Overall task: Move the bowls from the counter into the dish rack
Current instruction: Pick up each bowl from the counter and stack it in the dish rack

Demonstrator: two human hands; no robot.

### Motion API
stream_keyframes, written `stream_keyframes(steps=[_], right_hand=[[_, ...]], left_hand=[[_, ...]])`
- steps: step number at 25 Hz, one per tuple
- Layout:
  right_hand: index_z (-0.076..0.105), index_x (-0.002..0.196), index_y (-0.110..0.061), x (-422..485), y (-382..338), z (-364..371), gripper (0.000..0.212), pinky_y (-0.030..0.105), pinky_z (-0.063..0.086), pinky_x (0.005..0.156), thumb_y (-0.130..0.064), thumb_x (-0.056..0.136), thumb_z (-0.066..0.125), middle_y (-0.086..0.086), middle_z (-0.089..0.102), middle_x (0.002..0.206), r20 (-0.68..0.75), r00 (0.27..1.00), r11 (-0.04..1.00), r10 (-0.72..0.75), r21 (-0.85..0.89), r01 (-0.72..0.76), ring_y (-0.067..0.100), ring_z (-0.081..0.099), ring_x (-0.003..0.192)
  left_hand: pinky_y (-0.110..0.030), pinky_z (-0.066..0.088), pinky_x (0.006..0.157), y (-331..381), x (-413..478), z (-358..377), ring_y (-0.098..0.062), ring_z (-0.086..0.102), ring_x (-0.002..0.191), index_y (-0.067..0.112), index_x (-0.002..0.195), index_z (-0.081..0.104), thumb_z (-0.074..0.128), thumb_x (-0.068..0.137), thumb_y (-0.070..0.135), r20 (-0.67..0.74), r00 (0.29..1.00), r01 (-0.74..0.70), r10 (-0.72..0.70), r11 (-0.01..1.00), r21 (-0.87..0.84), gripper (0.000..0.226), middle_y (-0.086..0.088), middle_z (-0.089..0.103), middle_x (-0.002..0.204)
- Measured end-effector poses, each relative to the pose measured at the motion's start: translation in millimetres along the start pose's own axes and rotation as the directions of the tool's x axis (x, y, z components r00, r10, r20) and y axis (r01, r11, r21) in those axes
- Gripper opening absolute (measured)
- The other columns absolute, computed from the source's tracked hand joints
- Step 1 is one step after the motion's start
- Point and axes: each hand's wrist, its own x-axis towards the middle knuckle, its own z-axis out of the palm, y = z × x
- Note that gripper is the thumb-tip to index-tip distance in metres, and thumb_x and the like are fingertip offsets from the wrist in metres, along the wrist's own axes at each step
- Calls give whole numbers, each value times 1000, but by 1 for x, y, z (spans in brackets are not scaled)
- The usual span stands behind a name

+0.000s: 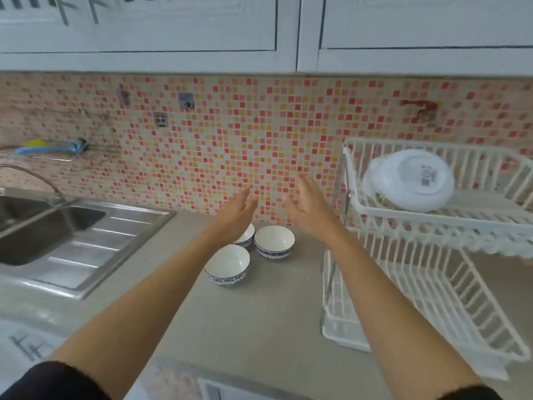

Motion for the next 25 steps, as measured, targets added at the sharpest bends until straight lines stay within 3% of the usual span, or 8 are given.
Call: stream_keyframes(steps=[3,6,8,11,17,19,21,25], right_hand=[[11,153,-8,0,4,70,67,34,10,119,-36,99,38,6,6,162,170,984,994,54,-99,-37,20,6,150],[28,144,-1,9,17,126,61,33,22,111,-37,97,42,12,23,155,216,971,991,105,-101,-84,29,24,144],[29,143,1,20,31,162,64,38,24,113,-40,96,43,17,24,153,266,954,987,135,-123,-105,32,25,143],[13,151,-2,37,58,215,74,39,13,120,-45,97,39,17,9,160,341,909,963,241,-200,-180,30,9,149],[14,150,-2,67,95,289,72,39,36,106,-44,97,38,16,33,152,422,804,907,419,-158,-390,32,39,136],[17,148,-2,74,104,305,66,39,39,102,-39,98,38,16,40,148,441,754,867,487,-141,-478,34,45,131],[31,139,-4,77,109,317,48,38,43,96,-26,97,42,17,51,136,437,724,839,534,-165,-519,36,54,120],[39,118,-3,79,112,329,32,35,48,77,-2,87,42,19,59,117,440,679,795,588,-157,-586,37,60,101]], left_hand=[[-37,26,112,-73,-4,20,-28,33,141,5,146,31,27,102,35,67,983,166,-171,984,66,54,-16,36,152],[-37,33,105,-127,-3,47,-32,41,134,2,139,38,32,101,33,87,951,289,-296,953,89,50,-18,44,145],[-34,32,105,-155,0,63,-31,41,133,1,140,35,34,101,32,89,927,354,-364,929,110,50,-19,40,147],[-34,32,106,-197,13,85,-30,39,135,-2,142,29,36,100,30,96,866,477,-491,868,136,52,-18,35,149],[-42,33,108,-256,59,114,-38,38,135,4,152,8,36,99,33,34,717,690,-696,716,105,67,-19,32,151],[-42,37,104,-266,70,122,-39,44,130,5,151,8,37,99,29,12,669,741,-743,668,75,64,-21,41,144],[-42,45,96,-275,75,128,-42,54,118,3,145,20,39,96,14,-1,629,777,-778,628,51,54,-25,53,131],[-50,55,82,-280,78,130,-46,61,98,0,116,35,35,81,-9,51,583,812,-811,584,3,36,-30,59,109]])
